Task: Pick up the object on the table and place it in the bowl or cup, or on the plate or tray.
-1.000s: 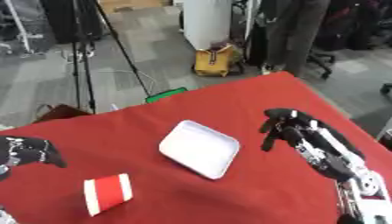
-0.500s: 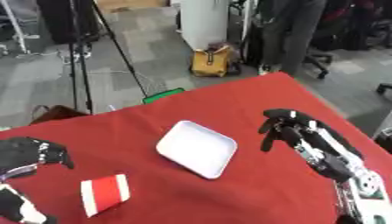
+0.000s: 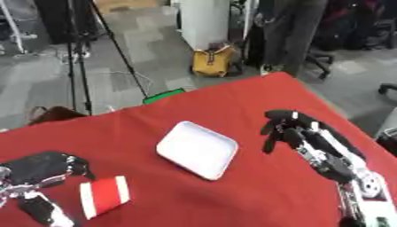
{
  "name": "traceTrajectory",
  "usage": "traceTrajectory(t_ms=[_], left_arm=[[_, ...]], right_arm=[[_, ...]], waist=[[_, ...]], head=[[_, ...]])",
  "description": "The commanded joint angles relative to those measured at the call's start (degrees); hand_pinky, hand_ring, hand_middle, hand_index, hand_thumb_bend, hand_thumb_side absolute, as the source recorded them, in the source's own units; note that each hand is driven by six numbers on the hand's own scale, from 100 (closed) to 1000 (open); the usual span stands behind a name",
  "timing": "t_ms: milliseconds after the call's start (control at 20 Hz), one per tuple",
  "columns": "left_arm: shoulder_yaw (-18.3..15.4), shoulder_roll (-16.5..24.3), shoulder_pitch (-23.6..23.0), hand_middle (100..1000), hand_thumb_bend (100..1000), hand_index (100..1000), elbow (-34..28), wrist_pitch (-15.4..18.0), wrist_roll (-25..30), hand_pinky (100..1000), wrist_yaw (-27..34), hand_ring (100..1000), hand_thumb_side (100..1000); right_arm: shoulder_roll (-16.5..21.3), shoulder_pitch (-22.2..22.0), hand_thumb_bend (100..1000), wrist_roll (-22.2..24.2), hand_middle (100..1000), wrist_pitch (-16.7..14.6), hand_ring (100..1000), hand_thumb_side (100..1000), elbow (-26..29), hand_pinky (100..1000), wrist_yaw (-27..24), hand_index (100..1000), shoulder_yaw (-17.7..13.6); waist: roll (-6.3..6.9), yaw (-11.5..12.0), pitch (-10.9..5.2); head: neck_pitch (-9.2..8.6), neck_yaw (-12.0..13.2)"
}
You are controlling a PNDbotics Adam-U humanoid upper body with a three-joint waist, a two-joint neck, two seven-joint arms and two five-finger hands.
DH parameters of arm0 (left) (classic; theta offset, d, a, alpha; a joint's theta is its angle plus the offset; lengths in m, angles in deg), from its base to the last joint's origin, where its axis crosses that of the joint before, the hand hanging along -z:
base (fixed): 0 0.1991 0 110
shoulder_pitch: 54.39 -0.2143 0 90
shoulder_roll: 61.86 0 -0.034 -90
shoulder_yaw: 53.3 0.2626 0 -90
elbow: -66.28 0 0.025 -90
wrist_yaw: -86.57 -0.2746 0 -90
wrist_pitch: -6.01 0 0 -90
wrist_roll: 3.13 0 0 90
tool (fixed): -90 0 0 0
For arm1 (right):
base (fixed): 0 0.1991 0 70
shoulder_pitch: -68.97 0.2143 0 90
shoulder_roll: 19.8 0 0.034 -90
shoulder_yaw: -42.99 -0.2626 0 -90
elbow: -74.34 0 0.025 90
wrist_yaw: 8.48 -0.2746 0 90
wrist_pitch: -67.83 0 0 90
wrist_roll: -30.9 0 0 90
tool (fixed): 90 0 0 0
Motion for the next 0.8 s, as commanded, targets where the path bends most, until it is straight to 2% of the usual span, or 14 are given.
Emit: traceTrajectory(t_ms=[50, 300, 450, 600, 700, 800], left_arm=[[0.26, -0.02, 1.23, 652, 1000, 788, 0.06, -0.36, -1.4, 601, -0.57, 637, 728], [1.16, -0.98, 1.19, 654, 1000, 792, 1.67, -0.18, -2.66, 599, -4.05, 639, 711], [1.34, -1.3, 1.21, 628, 997, 787, 2.59, 0.01, -3.81, 578, -6.31, 615, 664], [1.1, -2.02, 1.39, 543, 799, 736, 3.93, -0.93, -6.79, 483, -7.74, 522, 481], [0.99, -2.44, 1.51, 503, 698, 706, 4.99, -1.77, -9.02, 438, -8.29, 481, 403], [0.92, -2.75, 1.63, 485, 650, 690, 5.99, -2.51, -11.2, 422, -8.6, 466, 370]], right_arm=[[0.56, 0.61, 100, 2.38, 635, -2.18, 503, 590, 0.68, 530, -0.08, 869, 0.05], [0.54, 0.6, 100, 2.39, 635, -2.16, 502, 590, 0.68, 530, -0.07, 868, 0.03], [0.51, 0.58, 100, 2.41, 634, -2.14, 502, 590, 0.69, 530, -0.07, 868, 0.02], [0.48, 0.58, 100, 2.45, 634, -2.12, 502, 590, 0.69, 530, -0.07, 868, 0.04], [0.49, 0.57, 100, 2.48, 634, -2.15, 502, 589, 0.66, 530, -0.07, 868, 0.02], [0.49, 0.58, 100, 2.47, 634, -2.18, 502, 589, 0.63, 530, -0.07, 868, 0.0]], waist=[[-0.41, -0.06, -0.96], [-0.42, -0.23, -0.97], [-0.4, -0.27, -0.96], [-0.43, -0.28, -0.93], [-0.45, -0.29, -0.92], [-0.46, -0.32, -0.91]], head=[[0.16, 0.01], [0.06, 0.01], [0.02, -0.05], [-0.02, -0.05], [-0.04, -0.01], [-0.05, 0.01]])
